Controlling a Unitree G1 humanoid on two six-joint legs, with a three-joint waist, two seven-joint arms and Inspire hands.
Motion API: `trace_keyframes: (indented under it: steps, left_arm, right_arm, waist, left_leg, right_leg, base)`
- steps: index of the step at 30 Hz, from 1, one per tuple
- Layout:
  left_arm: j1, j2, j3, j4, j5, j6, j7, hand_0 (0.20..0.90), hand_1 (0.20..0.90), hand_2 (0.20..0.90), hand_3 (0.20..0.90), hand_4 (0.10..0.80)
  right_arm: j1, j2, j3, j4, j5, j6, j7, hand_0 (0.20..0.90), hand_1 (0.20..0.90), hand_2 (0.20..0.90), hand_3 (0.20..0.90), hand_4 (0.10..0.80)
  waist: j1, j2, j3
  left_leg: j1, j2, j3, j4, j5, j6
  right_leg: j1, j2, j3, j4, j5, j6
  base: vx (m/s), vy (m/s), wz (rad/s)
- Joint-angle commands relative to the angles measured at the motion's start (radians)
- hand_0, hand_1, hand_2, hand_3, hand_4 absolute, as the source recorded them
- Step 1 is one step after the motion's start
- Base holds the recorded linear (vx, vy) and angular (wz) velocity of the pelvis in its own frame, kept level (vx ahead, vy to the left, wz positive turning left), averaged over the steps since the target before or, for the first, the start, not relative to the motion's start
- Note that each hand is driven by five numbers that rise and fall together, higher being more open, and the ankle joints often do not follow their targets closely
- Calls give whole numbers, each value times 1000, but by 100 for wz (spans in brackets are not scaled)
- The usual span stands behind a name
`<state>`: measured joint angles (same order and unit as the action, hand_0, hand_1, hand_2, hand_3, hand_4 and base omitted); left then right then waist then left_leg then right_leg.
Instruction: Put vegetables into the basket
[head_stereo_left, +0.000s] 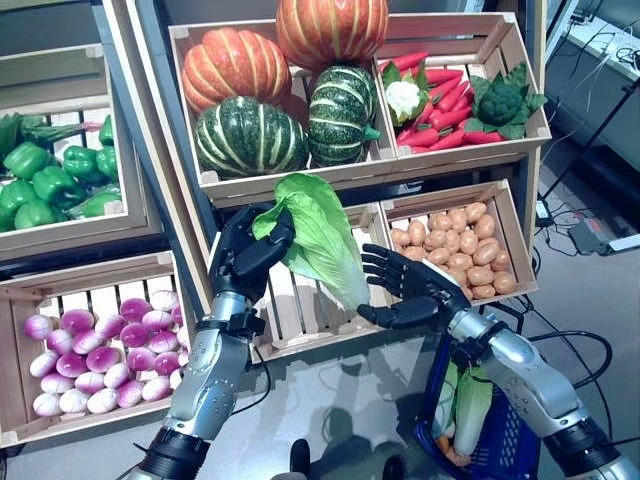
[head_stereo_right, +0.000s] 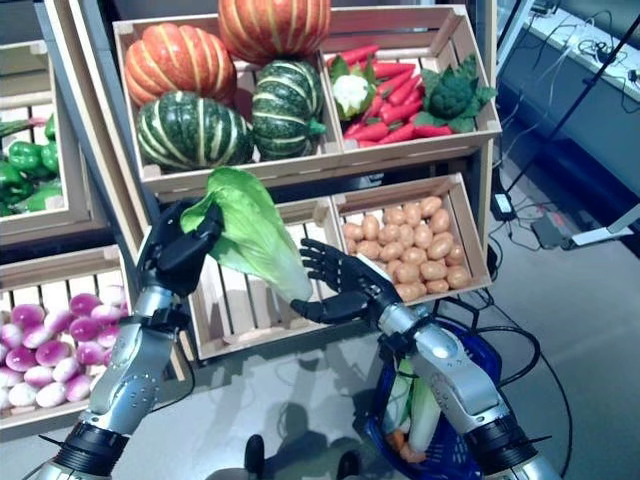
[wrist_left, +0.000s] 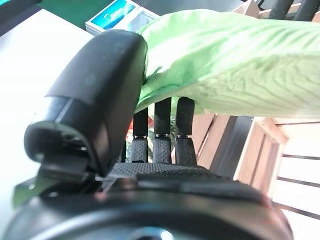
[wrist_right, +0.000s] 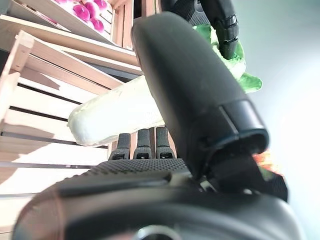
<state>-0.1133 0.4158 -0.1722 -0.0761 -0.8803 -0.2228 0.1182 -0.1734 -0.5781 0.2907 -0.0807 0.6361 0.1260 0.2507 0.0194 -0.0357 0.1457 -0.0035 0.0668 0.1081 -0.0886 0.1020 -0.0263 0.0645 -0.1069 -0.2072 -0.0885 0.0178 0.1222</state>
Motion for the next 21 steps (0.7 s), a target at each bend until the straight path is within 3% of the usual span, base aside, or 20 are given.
trace_keyframes:
  steps: [1, 12, 21]
  left_arm:
    - [-78, -20, -10, -30, -16, -66, -57, 300, 300, 300, 300, 400]
    - [-82, -33, -14, -44, 5, -53, -2, 300, 300, 300, 300, 400]
    - [-94, -33, -13, -54, -7, -41, 10, 300, 300, 300, 300, 400]
  right_arm:
    - [-114, 51, 49, -16, 22, -93, -51, 900, 900, 900, 900, 800]
    - [-116, 131, 52, 5, -88, -63, -336, 900, 900, 900, 900, 800]
    - [-138, 142, 103, -9, -61, 27, -276, 900, 900, 900, 900, 800]
  waist:
    - [10, -23, -124]
    - [7, -12, -127]
    - [10, -11, -124]
  left_leg:
    - [50, 23, 27, 1, -111, -33]
    - [56, 22, 24, 1, -114, -32]
    - [56, 21, 24, 1, -115, -33]
  right_leg:
    - [3, -67, -5, 1, 28, 28]
    - [5, -72, 10, 1, 27, 30]
    - [5, -78, 10, 1, 27, 30]
  base:
    - [0, 0, 0]
    - [6, 1, 0]
    - [0, 0, 0]
